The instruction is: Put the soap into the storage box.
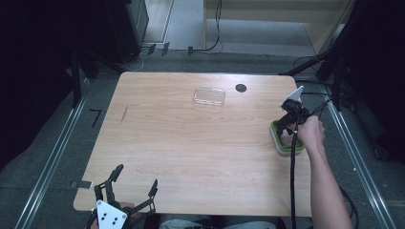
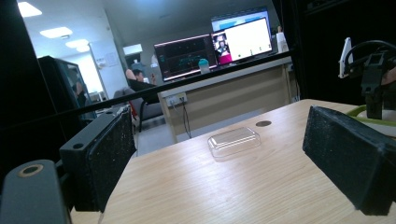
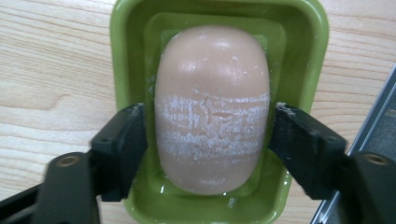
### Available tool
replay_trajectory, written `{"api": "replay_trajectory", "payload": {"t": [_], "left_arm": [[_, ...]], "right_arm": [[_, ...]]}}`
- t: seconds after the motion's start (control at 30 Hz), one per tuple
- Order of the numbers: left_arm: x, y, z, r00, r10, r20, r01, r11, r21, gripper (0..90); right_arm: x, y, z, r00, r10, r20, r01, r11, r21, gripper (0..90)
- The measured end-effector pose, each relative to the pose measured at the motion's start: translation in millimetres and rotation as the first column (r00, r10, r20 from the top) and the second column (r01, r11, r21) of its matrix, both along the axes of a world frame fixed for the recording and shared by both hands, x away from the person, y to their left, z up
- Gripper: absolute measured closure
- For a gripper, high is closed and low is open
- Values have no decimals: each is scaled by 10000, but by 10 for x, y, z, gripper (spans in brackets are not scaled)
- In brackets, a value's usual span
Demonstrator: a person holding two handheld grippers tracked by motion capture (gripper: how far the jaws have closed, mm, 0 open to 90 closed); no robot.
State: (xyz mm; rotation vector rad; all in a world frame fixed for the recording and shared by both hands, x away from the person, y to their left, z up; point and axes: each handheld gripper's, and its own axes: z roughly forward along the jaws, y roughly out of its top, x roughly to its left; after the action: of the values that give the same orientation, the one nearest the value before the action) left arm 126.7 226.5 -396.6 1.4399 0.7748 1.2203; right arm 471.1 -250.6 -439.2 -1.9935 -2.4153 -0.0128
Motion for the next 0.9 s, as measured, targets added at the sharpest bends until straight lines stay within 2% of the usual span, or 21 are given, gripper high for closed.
{"api": "replay_trajectory", "payload": {"t": [0.07, 0.1, 0.23, 0.27, 0.33, 0.5, 0.6, 0.9], "left_arm": [[-4, 3, 1, 10000, 10, 18, -10, 10000, -4, 99], [-7, 3, 0, 10000, 23, 21, -23, 10000, -28, 99], [-17, 4, 3, 10000, 43, 37, -43, 10000, 8, 98], [-20, 1, 2, 10000, 34, 42, -35, 10000, 36, 99], [-21, 1, 3, 10000, 31, 45, -31, 10000, 43, 99], [-21, 2, 2, 10000, 45, 42, -45, 10000, 34, 98], [-18, 1, 1, 10000, 32, 39, -32, 10000, 31, 98], [-18, -8, 2, 10000, -16, 51, 16, 10000, 37, 99]], "right_arm": [[-31, -7, 40, 10000, 27, 40, -28, 10000, 75, 274], [-55, -6, 68, 9998, -27, 211, 25, 10000, 84, 270], [-120, -6, 138, 9988, 180, 452, -184, 9998, 80, 226], [-166, 12, 177, 9982, 285, 536, -285, 9996, -2, 176], [-198, 30, 203, 9974, 362, 630, -362, 9993, -9, 156], [-256, 81, 244, 9961, 590, 653, -588, 9983, -45, 139], [-318, 146, 265, 9943, 885, 588, -881, 9961, -96, 72], [-442, 252, 282, 9871, 1520, 498, -1511, 9883, -216, 13]]}}
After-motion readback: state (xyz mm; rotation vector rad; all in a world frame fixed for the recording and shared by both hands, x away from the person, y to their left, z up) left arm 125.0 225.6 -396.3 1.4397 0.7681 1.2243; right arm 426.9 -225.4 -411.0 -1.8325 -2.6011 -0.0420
